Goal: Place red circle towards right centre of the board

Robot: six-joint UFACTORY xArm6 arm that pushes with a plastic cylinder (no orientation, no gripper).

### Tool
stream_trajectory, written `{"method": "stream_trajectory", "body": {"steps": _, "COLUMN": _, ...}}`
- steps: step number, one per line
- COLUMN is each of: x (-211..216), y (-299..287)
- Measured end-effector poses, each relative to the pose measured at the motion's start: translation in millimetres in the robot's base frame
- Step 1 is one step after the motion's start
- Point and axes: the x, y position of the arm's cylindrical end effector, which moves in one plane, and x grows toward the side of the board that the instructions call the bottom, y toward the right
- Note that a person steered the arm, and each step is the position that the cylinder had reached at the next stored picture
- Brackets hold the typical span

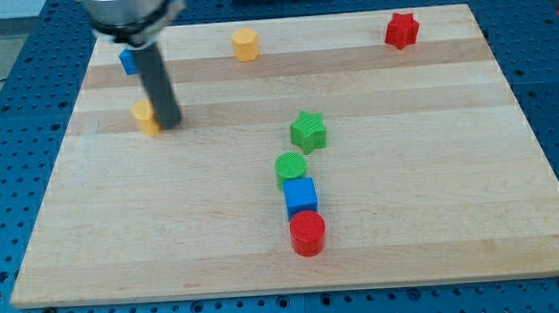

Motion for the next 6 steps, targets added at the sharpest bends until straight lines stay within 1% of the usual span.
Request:
{"method": "stream_trajectory", "body": {"steps": 1, "x": -5, "y": -32}}
{"method": "stream_trajectory", "body": {"steps": 4, "x": -1, "y": -28}}
{"method": "stream_trajectory", "body": {"steps": 5, "x": 23, "y": 8}}
{"method": "stream_trajectory", "body": {"steps": 6, "x": 111, "y": 12}}
